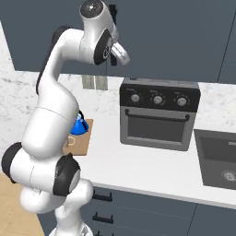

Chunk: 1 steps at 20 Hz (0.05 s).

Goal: Pick the kettle from the counter and place it on the tray. Then pick the mug from the cabinet and place it on the tray. Then close the cabinet doors.

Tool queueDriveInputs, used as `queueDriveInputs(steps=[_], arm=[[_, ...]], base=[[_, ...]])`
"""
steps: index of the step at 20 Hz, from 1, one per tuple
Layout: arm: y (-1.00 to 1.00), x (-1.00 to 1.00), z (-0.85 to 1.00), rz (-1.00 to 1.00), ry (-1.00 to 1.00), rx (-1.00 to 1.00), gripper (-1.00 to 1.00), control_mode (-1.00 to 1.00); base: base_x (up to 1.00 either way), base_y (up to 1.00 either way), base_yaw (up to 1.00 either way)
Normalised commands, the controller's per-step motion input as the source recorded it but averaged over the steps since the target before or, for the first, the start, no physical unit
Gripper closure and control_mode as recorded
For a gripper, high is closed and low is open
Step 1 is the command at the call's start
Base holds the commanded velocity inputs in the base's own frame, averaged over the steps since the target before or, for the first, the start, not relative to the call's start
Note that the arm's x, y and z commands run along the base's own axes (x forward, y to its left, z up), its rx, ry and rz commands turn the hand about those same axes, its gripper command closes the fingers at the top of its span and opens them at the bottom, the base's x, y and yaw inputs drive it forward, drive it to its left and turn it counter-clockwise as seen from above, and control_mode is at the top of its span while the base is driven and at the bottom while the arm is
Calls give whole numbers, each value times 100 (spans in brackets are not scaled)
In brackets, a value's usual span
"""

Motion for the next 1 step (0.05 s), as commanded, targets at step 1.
queueDriveInputs(steps=[1], arm=[[0,16,-53,5,0,-16,-100,-100]], base=[[0,0,0]])
